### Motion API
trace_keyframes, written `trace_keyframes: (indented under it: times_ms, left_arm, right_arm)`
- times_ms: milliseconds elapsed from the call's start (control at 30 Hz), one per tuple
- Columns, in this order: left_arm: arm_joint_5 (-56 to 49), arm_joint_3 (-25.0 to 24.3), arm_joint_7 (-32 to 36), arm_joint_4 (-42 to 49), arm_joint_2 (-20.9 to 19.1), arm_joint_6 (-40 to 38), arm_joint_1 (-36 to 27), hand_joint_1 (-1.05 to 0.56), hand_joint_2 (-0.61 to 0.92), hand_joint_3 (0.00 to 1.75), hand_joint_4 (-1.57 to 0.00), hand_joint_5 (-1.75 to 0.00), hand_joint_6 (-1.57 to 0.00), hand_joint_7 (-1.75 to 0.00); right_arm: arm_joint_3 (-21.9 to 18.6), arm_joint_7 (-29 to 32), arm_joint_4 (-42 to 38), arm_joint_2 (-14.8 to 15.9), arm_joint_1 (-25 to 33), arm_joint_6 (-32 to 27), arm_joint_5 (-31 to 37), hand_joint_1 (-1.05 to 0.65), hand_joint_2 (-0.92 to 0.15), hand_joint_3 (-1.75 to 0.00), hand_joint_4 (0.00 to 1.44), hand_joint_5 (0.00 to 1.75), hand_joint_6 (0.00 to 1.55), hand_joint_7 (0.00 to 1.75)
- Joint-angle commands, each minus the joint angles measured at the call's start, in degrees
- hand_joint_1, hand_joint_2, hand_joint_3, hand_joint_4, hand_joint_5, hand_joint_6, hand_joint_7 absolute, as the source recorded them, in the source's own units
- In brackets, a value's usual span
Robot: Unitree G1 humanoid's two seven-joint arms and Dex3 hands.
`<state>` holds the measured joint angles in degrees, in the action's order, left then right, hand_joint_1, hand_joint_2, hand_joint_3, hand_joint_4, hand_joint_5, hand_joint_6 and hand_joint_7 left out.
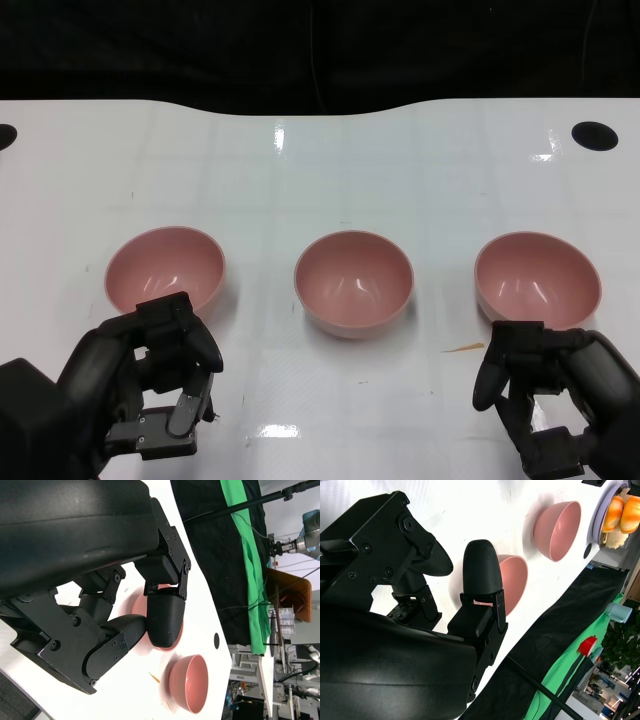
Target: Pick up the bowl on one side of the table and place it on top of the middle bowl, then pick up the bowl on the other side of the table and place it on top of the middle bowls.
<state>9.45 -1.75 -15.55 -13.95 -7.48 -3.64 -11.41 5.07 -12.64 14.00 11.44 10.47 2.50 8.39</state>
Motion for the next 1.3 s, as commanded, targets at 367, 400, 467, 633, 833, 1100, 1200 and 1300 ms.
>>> trace_keyframes:
  times_ms: [367,400,467,633,833,1100,1200,1300]
  left_arm:
    - [-0.05,-0.55,-0.94,-1.2,-2.5,0.91,-0.28,-0.13,0.49,1.19,-0.85,-1.69,-0.81,-1.5]
    - [-0.01,-0.44,-1.0,-1.23,-2.43,0.88,-0.25,-0.13,0.49,1.19,-0.86,-1.69,-0.82,-1.5]
    - [-0.03,-0.23,-1.04,-1.44,-2.27,0.94,-0.47,-0.12,0.47,1.21,-0.86,-1.7,-0.83,-1.5]
    - [-0.1,0.27,-0.77,-1.67,-1.9,0.36,-0.67,-0.12,0.43,1.28,-0.89,-1.69,-0.87,-1.5]
    - [-0.53,0.53,-1.29,-1.17,-2.33,1.44,-0.24,-0.1,0.44,1.29,-0.89,-1.71,-0.87,-1.48]
    - [-0.85,0.27,-1.01,-1.89,-2.69,-0.11,-0.62,-0.12,0.43,1.3,-0.86,-1.72,-0.85,-1.48]
    - [-1.46,0.4,-0.71,-2.13,-2.73,-0.3,-0.88,-0.13,0.43,1.29,-0.84,-1.73,-0.85,-1.49]
    - [-1.38,0.28,-0.44,-2.26,-2.43,-0.84,-0.93,-0.14,0.42,1.3,-0.83,-1.74,-0.85,-1.49]
  right_arm:
    - [-0.62,0.0,0.78,1.28,-0.35,2.16,0.56,0.0,-0.35,-1.42,0.86,1.66,0.82,1.39]
    - [-0.58,-0.01,0.52,1.25,-0.29,2.48,0.5,0.01,-0.35,-1.43,0.86,1.66,0.82,1.39]
    - [-0.49,-0.05,0.49,1.21,0.04,2.67,0.52,0.0,-0.34,-1.43,0.85,1.65,0.82,1.4]
    - [-0.67,-0.13,1.03,1.36,0.53,2.17,0.59,0.0,-0.31,-1.46,0.88,1.67,0.84,1.39]
    - [-0.66,-0.65,0.54,1.52,0.14,2.29,0.06,0.01,-0.3,-1.47,0.86,1.65,0.82,1.38]
    - [-0.05,-0.1,-0.32,1.29,-0.22,3.08,1.24,0.02,-0.29,-1.48,0.86,1.67,0.83,1.39]
    - [-0.04,0.23,-0.22,1.32,-0.06,3.07,1.81,0.01,-0.29,-1.48,0.87,1.68,0.83,1.39]
    - [-0.13,0.09,-0.27,1.32,-0.13,3.01,1.73,0.0,-0.3,-1.47,0.88,1.69,0.84,1.39]
